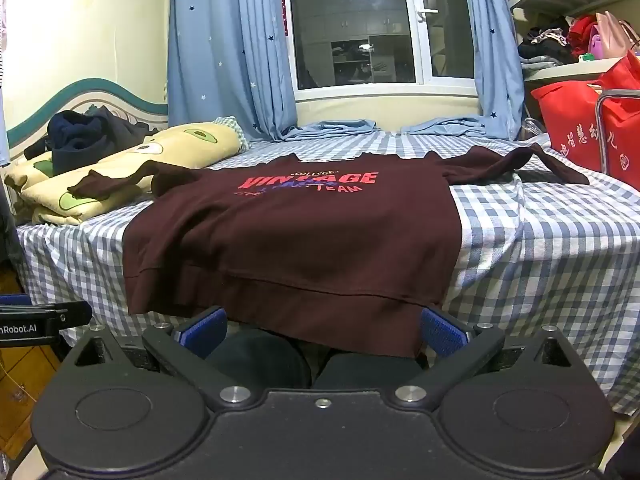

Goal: Fold small clothes

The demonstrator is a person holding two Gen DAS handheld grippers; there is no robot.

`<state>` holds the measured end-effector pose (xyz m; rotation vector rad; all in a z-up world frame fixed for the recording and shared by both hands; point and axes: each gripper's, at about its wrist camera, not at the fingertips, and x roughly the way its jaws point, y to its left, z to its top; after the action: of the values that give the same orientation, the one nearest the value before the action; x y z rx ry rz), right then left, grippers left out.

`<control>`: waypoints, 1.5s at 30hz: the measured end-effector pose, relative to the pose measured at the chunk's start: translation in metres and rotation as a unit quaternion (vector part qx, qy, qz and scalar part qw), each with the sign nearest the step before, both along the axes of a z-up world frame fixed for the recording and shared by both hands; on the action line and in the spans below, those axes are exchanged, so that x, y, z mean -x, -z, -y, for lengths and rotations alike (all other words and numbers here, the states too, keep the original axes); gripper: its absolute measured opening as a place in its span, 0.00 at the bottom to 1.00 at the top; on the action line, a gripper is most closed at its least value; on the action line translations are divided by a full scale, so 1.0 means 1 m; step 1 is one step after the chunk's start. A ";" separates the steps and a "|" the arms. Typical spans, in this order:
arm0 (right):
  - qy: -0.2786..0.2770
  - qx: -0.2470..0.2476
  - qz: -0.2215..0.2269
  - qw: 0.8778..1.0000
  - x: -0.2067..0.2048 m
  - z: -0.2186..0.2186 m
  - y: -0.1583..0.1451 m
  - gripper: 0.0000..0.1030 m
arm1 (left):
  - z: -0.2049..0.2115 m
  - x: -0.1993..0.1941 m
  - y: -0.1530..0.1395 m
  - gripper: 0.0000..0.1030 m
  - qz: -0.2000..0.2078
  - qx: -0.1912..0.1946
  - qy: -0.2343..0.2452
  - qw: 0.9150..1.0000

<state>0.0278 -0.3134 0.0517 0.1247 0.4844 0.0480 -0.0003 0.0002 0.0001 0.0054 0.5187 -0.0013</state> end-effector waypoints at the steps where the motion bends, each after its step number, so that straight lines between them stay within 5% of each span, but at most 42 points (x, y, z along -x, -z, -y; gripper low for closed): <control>1: 0.000 0.000 -0.001 1.000 0.000 0.000 0.000 1.00 | 0.000 0.000 0.000 0.99 0.000 0.000 0.000 1.000; 45: 0.000 -0.003 -0.001 1.000 0.000 0.002 0.000 1.00 | -0.005 0.003 -0.001 0.99 -0.002 -0.004 -0.001 1.000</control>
<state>0.0276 -0.3150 0.0516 0.1314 0.4870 0.0488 -0.0032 0.0047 0.0015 0.0127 0.5235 0.0027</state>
